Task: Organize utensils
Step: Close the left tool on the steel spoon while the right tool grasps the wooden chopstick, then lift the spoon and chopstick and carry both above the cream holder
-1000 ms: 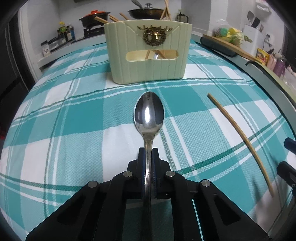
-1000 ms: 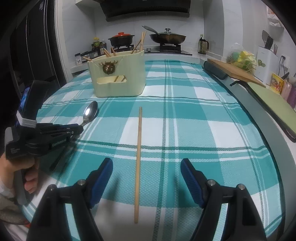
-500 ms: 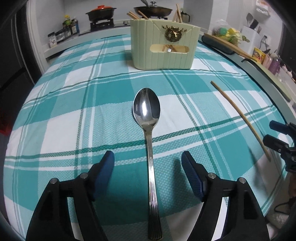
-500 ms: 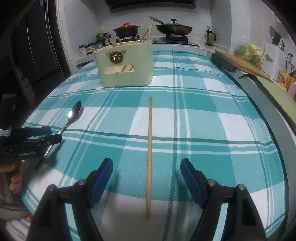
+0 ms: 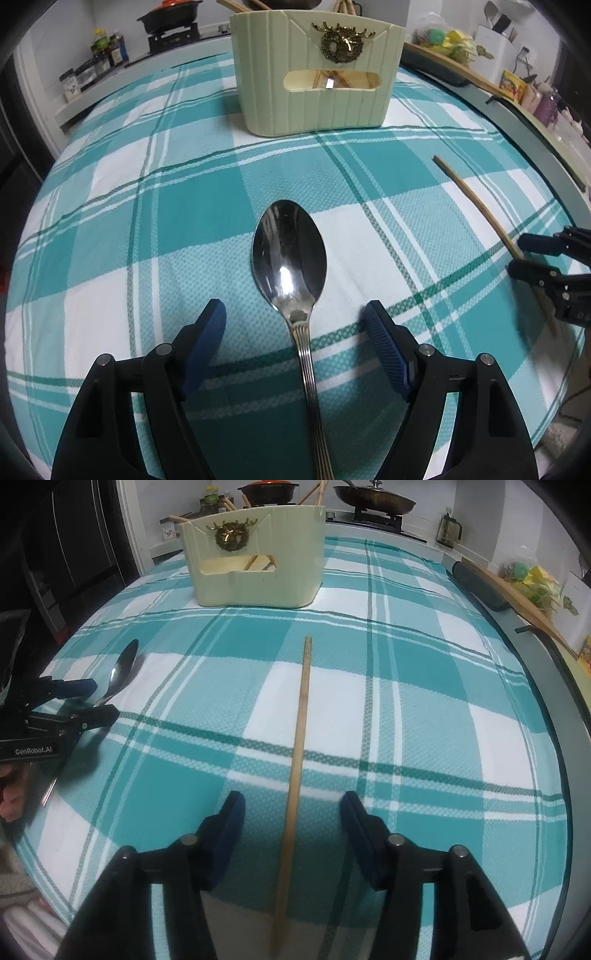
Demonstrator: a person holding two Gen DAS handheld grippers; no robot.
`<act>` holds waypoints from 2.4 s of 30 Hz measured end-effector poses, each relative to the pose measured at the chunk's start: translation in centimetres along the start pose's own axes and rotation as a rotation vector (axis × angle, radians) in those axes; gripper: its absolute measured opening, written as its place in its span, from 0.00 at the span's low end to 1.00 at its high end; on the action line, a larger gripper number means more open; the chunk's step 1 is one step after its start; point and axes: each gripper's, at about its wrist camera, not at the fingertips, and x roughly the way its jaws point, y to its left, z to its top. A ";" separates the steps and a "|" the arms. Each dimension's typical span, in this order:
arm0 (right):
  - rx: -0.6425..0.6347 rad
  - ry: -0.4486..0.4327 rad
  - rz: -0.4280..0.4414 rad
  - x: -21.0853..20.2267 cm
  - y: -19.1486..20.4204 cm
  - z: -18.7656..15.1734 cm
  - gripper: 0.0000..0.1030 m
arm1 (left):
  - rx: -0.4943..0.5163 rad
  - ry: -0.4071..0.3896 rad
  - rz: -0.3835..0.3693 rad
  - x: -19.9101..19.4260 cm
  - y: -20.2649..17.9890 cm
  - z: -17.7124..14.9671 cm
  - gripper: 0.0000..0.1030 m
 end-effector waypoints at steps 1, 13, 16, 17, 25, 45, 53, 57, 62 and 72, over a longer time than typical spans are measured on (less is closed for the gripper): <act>-0.001 0.008 0.006 0.3 -0.2 0.8 0.43 | 0.004 0.000 -0.004 0.2 0.0 0.3 0.75; -0.081 0.043 0.012 5.5 0.9 9.8 0.12 | -0.014 -0.018 -0.041 1.3 0.6 3.1 0.40; -0.025 0.031 0.055 5.8 0.2 10.6 0.07 | -0.026 -0.051 -0.049 0.1 0.6 3.2 0.40; 0.011 0.019 0.086 5.6 -0.3 10.6 0.07 | -0.029 -0.075 -0.049 -0.7 0.7 3.3 0.40; 0.114 -0.206 0.189 -2.1 -0.9 10.0 0.07 | -0.040 -0.245 -0.061 -7.8 0.9 3.5 0.40; 0.096 -0.673 0.152 -17.3 1.8 6.3 0.07 | -0.066 -0.463 -0.138 -18.0 0.4 2.5 0.40; 0.085 -0.707 0.129 -17.6 2.0 6.1 0.07 | -0.076 -0.459 -0.167 -18.9 0.4 2.8 0.40; 0.078 -0.700 0.126 -17.4 2.3 6.2 0.07 | -0.098 -0.448 -0.182 -18.7 1.1 3.3 0.40; 0.063 -0.688 0.119 -17.0 2.5 6.8 0.07 | -0.117 -0.447 -0.206 -18.9 1.8 4.4 0.40; 0.048 -0.689 0.139 -17.2 1.1 12.5 0.07 | -0.130 -0.510 -0.264 -22.3 4.3 11.0 0.40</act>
